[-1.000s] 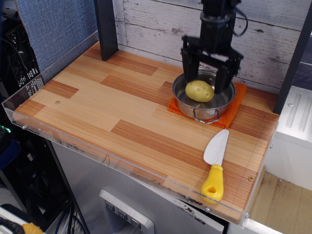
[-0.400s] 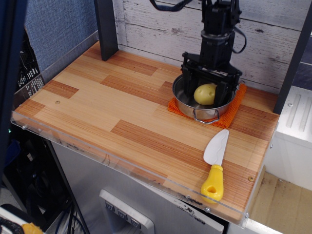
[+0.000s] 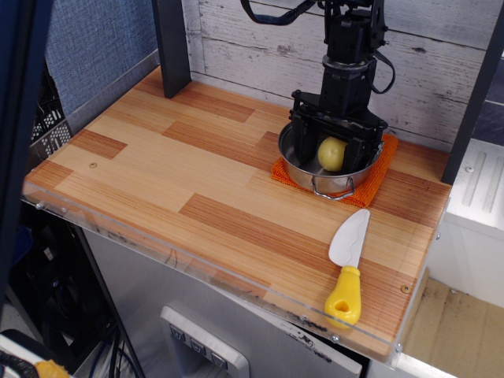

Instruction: Place the potato on the far left edge of the table

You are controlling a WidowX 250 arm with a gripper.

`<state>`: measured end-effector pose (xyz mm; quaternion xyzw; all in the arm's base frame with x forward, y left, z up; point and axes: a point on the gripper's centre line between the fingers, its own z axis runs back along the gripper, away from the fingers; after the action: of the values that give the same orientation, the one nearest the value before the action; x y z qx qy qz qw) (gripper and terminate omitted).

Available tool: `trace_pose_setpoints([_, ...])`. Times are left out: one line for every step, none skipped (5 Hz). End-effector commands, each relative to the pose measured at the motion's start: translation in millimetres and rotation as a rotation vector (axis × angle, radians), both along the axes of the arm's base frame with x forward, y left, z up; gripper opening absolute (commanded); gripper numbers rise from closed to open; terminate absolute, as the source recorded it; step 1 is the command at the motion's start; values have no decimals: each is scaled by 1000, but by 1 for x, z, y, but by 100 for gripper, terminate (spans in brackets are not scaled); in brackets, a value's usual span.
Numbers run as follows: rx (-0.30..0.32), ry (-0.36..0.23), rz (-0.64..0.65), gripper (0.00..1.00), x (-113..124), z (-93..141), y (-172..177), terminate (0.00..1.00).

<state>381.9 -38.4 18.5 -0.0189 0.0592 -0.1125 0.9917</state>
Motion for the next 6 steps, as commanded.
trace_pose_setpoints([-2, -50, -1, 0, 5, 15, -5, 0])
trace_pose_setpoints([-6, -81, -4, 0, 5, 27, -6, 0])
trace_pose_setpoints([-17, -229, -4, 0, 5, 74, -5, 0])
trace_pose_setpoints([-34, -362, 29, 0, -5, 119, 6, 0])
trace_pose_setpoints([-39, -430, 107, 0, -35, 144, 42, 0])
trace_pose_setpoints([15, -375, 164, 0, -53, 138, 77, 0])
